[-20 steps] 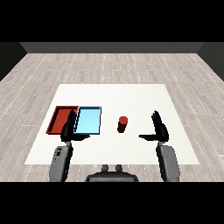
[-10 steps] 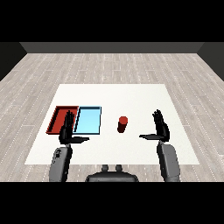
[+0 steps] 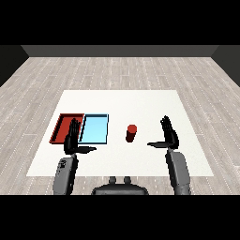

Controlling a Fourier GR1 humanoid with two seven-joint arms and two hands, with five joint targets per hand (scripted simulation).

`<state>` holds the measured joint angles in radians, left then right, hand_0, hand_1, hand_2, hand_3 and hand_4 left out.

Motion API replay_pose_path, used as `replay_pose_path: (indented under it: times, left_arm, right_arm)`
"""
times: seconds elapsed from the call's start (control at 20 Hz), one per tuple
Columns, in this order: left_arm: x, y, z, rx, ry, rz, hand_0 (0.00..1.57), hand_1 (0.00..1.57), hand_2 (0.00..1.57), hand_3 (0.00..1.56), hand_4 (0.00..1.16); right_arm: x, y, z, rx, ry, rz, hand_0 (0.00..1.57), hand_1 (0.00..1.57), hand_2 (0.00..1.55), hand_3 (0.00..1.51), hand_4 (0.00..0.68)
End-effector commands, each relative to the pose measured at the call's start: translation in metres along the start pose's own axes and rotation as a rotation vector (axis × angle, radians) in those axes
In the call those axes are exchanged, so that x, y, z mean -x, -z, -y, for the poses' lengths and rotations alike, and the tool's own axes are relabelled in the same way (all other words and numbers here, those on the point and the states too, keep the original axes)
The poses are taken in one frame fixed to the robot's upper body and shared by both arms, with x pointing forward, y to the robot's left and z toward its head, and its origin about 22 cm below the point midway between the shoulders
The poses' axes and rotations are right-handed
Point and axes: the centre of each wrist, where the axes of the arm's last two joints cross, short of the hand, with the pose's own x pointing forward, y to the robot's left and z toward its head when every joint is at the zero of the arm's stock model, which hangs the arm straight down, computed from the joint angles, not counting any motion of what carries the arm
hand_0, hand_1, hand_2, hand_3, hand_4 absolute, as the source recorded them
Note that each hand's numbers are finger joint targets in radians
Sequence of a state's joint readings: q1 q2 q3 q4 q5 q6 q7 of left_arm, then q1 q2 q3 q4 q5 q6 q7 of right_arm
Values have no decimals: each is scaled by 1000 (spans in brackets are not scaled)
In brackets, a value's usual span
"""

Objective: Pick the red can and put it in the red box

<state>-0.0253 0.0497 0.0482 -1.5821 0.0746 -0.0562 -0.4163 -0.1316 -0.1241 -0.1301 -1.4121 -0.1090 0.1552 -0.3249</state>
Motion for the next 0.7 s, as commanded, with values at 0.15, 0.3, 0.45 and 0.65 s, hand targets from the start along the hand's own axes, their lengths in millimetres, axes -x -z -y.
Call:
replay_pose_path:
  times: [0.15,0.3,0.45,0.65]
  left_arm:
    - [0,6,-6,0,-7,5,0,0,0,0,0]
    - [-13,-1,0,-13,-18,16,0,0,0,0,0]
    - [-9,1,-3,-31,-23,4,0,0,0,0,0]
    - [-2,7,2,-8,-14,21,0,0,0,0,0]
  right_arm:
    - [5,20,-33,-2,36,-32,0,0,0,0,0]
    - [24,7,-36,-17,59,-55,0,0,0,0,0]
    - [28,6,-43,-24,102,-100,0,0,0,0,0]
    - [41,35,-45,-41,104,-102,0,0,0,0,0]
